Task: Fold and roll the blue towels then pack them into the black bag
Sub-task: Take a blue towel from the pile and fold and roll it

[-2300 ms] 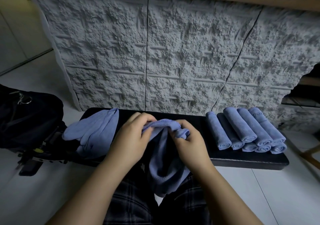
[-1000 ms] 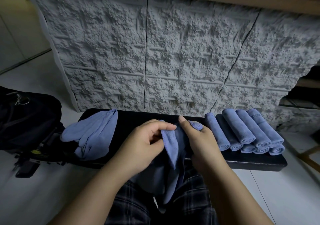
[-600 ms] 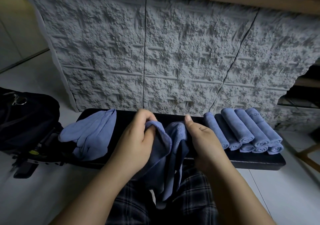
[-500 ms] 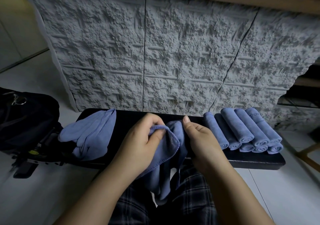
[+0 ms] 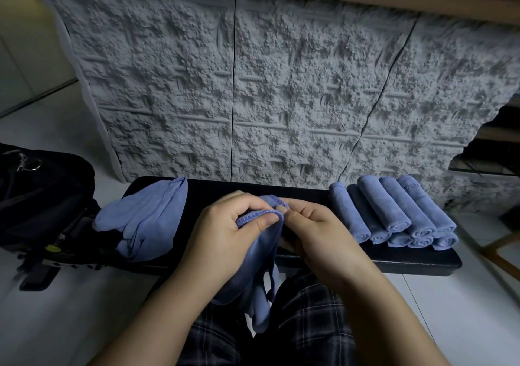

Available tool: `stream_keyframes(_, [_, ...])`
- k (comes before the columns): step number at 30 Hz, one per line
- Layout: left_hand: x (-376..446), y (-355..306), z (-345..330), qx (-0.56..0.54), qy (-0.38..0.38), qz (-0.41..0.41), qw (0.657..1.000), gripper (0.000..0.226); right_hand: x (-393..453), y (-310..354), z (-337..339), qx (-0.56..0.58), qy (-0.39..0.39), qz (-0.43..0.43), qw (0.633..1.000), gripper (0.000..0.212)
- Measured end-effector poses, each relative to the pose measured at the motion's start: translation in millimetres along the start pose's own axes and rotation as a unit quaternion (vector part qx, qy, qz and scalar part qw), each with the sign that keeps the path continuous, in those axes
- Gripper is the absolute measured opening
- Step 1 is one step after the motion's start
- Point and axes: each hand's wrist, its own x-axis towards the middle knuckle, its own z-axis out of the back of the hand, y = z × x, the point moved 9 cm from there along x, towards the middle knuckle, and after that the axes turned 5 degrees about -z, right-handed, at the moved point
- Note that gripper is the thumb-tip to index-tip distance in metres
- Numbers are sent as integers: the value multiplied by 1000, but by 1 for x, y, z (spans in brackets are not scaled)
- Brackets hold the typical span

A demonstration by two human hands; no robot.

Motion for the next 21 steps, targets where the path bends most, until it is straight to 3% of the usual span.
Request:
stream_keyframes(3, [-1, 5, 0, -32, -1, 34, 999, 19, -2, 1, -5, -19, 30, -6, 999, 31])
stream_keyframes(15, [-3, 9, 0, -47, -29, 36, 998, 14, -6, 5, -11, -55, 45, 1, 997, 37])
stream_keyframes(21, [-2, 25, 3, -51, -73, 61, 994, 25, -10, 19, -13, -124, 23, 70, 990, 25])
